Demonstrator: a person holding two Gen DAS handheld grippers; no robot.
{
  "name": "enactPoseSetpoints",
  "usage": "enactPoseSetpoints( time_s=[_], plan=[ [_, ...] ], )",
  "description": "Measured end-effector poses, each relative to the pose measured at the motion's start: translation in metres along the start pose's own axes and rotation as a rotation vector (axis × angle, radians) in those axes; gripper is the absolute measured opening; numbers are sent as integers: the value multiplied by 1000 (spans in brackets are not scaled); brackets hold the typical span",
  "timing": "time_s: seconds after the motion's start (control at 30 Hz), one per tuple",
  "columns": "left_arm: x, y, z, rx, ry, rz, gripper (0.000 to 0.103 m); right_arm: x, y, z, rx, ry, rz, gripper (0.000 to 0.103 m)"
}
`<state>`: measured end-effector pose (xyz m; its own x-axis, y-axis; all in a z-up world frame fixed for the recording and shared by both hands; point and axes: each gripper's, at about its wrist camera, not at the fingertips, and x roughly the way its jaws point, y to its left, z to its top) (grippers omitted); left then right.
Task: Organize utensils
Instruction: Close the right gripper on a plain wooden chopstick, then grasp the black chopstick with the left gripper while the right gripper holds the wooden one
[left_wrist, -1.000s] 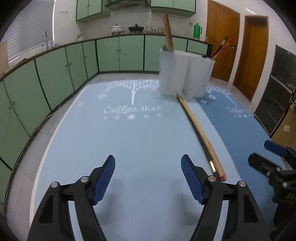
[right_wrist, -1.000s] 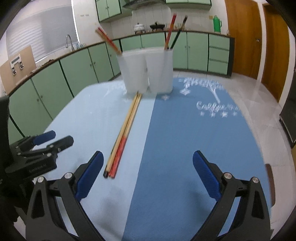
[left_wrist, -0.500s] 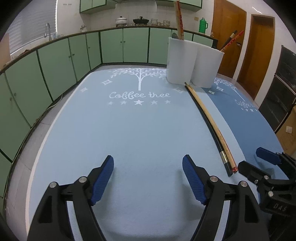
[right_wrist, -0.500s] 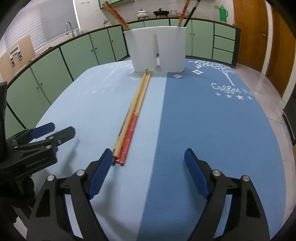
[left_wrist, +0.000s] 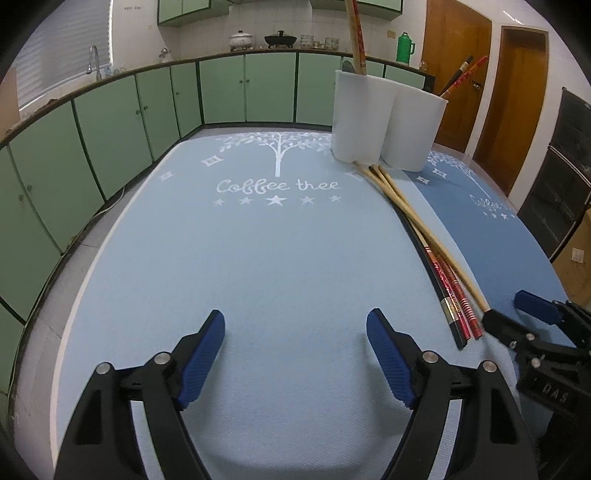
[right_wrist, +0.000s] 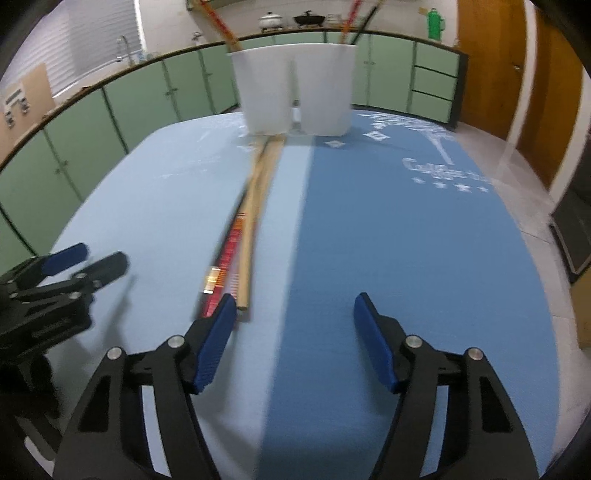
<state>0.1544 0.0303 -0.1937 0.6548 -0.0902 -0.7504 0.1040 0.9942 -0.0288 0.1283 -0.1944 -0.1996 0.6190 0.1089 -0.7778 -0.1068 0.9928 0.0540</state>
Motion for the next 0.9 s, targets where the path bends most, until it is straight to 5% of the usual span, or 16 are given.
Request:
enactPoseSetpoints(
  time_s=[0.2,0.53,0.9],
  plan=[
    [0,0,-1,2,2,4,78,-6,-6,-3,17,-12,113,51],
    [1,0,-1,4,7,5,79,5,5,4,-22,17,205,6],
    [0,-11,-1,20,9,-12,79,-8,-1,-2,3,-12,198,6]
  ],
)
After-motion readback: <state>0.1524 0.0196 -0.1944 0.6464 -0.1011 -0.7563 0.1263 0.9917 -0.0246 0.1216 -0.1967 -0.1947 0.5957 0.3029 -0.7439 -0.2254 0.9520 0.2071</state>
